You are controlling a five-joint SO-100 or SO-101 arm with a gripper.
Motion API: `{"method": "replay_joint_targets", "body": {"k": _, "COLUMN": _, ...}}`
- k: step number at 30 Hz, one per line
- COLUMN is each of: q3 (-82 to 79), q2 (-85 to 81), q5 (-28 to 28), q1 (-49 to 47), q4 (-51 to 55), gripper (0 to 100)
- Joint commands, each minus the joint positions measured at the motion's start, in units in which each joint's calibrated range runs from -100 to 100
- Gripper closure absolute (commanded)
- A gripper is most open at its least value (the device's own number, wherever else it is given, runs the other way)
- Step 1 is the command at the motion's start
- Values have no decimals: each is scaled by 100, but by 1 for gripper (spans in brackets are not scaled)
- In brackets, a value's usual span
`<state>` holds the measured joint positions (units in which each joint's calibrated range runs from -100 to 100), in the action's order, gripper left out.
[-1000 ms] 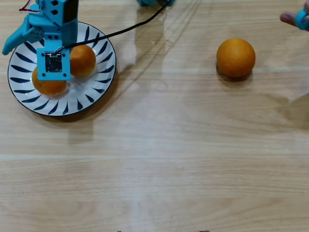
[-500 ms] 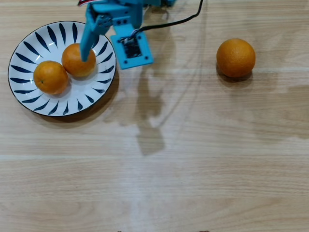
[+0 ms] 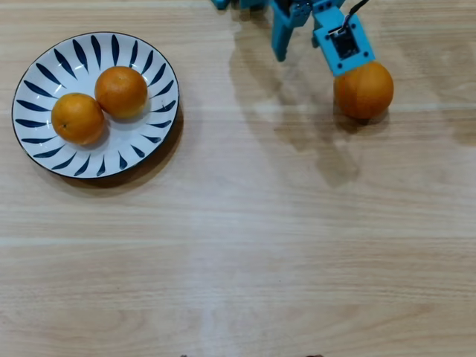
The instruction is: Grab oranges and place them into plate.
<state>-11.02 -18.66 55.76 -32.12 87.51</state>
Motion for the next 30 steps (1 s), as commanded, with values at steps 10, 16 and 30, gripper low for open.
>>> {"method": "replay_joint_targets", "body": {"k": 10, "q3": 727, "q2": 260, "q5": 911, "q1": -1441, "q4": -633, "gripper": 78}}
{"method": "replay_joint_targets", "body": {"k": 16, "q3": 1288, "q2": 962, "q5": 1094, "q1": -1804, "q4": -1269, "gripper": 60}}
{"method": "replay_joint_targets", "body": {"k": 30, "q3": 1243, "q2": 2450, "q5": 1543, "q1": -1828, "q4": -2412, "gripper": 58}}
